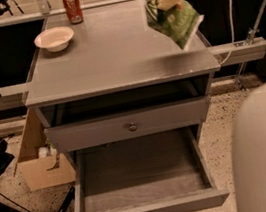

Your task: Pick green jalapeno chip bag from middle drawer and place on counter

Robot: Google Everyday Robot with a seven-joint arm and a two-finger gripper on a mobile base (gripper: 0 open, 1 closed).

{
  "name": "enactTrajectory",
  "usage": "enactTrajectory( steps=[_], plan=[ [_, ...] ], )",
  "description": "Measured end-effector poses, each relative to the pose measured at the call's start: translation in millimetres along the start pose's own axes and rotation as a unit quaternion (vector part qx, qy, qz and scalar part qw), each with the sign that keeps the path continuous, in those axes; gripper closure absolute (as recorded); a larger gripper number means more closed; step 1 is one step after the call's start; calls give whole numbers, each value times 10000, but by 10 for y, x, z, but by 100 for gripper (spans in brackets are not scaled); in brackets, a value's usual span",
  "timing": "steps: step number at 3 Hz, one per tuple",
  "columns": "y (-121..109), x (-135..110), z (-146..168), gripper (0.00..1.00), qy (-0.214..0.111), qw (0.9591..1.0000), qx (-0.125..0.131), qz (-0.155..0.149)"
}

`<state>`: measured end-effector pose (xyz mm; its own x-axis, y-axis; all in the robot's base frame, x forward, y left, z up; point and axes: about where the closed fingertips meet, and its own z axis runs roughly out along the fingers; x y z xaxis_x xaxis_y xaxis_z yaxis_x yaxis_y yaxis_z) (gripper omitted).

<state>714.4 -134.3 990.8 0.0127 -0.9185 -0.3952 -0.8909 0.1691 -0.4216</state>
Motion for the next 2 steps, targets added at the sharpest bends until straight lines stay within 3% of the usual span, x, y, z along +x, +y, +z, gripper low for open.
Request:
enactTrajectory(
  steps=[1,2],
  plan=[
    [-240,-68,-183,100,-186,9991,387,0],
    [-241,-68,-184,100,-186,9991,388,0]
  ],
)
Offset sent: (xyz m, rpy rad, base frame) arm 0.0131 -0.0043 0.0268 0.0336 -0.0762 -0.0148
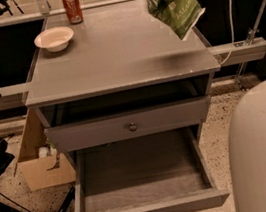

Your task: Pick green jalapeno chip bag from middle drawer and place on counter

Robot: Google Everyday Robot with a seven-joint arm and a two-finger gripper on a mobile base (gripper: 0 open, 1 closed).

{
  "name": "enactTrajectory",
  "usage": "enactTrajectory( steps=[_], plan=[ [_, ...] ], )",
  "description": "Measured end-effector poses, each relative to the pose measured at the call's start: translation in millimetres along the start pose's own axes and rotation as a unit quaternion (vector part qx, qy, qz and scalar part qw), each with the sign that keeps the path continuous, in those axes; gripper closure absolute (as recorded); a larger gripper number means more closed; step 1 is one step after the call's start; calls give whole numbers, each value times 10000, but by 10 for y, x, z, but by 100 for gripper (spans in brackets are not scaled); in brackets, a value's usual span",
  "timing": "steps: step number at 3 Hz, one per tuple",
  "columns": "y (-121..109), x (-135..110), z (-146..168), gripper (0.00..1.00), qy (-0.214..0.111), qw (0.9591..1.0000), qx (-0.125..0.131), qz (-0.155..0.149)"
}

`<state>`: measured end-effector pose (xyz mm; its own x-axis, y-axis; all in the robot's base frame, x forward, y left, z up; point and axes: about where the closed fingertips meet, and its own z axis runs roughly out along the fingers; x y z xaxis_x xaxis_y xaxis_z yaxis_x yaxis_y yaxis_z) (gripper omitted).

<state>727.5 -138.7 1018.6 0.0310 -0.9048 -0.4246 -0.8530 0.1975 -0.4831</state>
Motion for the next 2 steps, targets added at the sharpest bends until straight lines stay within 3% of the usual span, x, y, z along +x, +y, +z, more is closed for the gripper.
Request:
enactTrajectory(
  steps=[1,2],
  plan=[
    [-109,-35,143,100,-40,9999,89,-114],
    [-299,-257,576,100,-263,9984,161,-464]
  ],
)
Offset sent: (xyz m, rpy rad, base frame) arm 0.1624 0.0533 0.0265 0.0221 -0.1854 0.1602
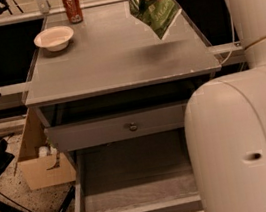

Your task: Pick green jalapeno chip bag from middle drawer and place on counter

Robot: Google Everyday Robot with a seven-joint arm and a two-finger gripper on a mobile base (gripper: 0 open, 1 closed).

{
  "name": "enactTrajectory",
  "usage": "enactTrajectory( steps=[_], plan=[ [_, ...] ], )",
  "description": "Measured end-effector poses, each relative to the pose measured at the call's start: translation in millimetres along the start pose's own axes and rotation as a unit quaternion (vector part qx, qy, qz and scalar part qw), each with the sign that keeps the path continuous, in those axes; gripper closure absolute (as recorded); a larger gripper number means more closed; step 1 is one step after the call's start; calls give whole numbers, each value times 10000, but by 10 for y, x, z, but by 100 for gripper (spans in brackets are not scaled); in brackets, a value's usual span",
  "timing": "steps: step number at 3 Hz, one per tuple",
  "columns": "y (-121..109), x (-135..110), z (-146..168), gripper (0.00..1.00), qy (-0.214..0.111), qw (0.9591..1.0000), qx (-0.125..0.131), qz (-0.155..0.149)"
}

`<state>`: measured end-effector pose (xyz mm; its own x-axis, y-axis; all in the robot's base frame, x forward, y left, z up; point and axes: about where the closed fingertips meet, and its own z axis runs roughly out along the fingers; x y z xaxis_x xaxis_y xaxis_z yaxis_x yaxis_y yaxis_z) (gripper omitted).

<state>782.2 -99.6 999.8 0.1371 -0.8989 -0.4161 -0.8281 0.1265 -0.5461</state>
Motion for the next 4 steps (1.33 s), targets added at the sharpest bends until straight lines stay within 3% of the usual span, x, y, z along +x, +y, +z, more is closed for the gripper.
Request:
enactTrajectory(
  steps=[1,2,3,4],
  plan=[
    [-194,-186,444,100,-403,9986,237,-263],
    [-268,-185,797,100,-661,9968,381,-239],
    [-268,-178,830,81,-663,9968,381,-232],
    [-267,-180,834,50,-664,9968,379,-233]
  ],
)
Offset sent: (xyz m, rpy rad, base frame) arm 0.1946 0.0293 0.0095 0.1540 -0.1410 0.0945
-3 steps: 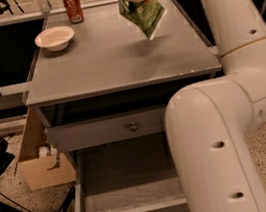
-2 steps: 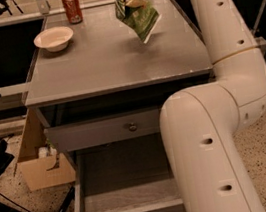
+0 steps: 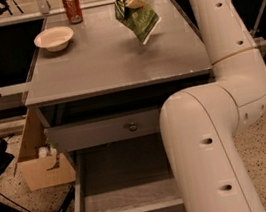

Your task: Pick green jalapeno chip bag from middle drawer and place on counter

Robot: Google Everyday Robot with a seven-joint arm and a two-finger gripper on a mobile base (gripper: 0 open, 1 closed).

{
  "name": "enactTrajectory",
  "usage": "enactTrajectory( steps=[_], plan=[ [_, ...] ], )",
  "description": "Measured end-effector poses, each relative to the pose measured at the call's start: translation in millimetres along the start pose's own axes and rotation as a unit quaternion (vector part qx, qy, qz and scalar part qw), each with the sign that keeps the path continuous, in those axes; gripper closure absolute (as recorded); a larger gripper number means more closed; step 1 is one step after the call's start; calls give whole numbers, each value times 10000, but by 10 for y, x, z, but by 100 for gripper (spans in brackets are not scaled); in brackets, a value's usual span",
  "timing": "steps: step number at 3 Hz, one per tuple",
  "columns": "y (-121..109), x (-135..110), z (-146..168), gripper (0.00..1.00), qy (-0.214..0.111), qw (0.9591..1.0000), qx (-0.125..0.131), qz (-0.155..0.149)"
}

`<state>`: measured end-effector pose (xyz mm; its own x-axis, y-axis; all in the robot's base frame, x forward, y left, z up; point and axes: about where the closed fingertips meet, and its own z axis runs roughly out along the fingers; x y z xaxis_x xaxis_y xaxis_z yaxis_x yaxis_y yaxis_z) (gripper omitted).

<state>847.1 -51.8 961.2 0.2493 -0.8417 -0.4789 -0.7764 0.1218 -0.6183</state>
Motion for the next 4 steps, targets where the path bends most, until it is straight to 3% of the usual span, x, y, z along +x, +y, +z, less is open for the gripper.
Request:
enactTrajectory(
  steps=[2,4],
  plan=[
    [0,0,0,4,0,10000,0,0],
    [-2,-2,-1,0,-5,10000,3,1]
  ],
)
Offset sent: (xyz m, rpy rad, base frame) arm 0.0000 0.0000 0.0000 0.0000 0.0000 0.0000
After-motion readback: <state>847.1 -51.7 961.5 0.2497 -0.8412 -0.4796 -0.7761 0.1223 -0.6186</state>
